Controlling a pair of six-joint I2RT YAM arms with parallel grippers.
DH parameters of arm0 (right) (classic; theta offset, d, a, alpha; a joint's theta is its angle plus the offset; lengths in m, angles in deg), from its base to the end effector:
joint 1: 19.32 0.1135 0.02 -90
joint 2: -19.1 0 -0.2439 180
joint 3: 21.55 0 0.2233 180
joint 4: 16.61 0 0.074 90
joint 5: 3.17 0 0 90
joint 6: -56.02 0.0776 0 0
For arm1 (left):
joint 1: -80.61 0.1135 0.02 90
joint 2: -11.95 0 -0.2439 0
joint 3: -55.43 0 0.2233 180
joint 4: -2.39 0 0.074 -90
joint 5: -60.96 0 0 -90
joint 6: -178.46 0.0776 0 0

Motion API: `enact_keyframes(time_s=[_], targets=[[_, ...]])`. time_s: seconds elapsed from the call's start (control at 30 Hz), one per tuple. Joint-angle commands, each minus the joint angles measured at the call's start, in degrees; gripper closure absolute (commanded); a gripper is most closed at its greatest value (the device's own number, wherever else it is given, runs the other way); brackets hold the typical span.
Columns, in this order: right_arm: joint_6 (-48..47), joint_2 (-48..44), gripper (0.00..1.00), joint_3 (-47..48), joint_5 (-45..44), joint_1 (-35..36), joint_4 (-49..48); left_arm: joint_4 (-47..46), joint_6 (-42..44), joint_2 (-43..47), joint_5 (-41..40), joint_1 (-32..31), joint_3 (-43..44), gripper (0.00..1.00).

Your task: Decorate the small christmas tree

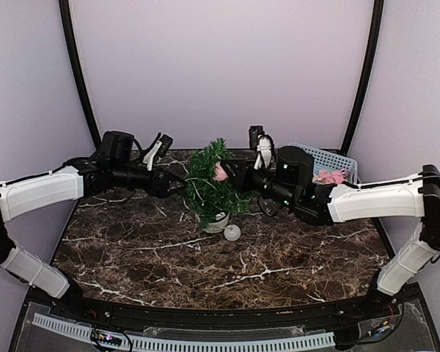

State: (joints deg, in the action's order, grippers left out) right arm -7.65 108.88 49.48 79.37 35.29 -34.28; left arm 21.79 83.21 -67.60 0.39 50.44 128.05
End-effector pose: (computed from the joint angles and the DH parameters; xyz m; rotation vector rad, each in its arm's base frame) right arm 0.2291 0.3051 0.2828 -0.3057 1.6529 0.9852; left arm 0.2612 -0.1960 0.2636 0.7722 1.9383 -0.9041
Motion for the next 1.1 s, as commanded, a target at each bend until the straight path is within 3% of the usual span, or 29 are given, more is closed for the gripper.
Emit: enact_keyframes(time_s=[0.0,0.23,0.4,0.53,0.67,1.07], targets=[[-1.32,-4.47,0.73,1.00,1.05,0.54,2.36,-0.57,1.39,4.34,-4.35,-0.24,-0.70,0.26],[-3.58,-10.11,0.56,0.42,-3.59,0.37,7.35,-0.70,2.27,7.74,-9.88,-0.19,-1.58,0.21],[-6.09,-12.77,0.47,5.20,-15.44,-1.94,22.55,1.40,2.70,9.64,-16.96,1.20,-1.14,0.16],[-5.18,-10.19,0.44,10.05,-14.30,-11.70,35.80,2.84,1.64,10.65,-18.13,5.93,-0.15,0.12],[-6.66,-5.57,0.41,13.28,-11.98,-20.98,42.31,3.07,0.55,11.51,-17.69,10.80,0.07,0.12],[-8.87,12.96,0.33,24.04,-12.36,-42.62,53.27,3.81,2.12,12.87,-21.62,11.19,0.00,0.12]])
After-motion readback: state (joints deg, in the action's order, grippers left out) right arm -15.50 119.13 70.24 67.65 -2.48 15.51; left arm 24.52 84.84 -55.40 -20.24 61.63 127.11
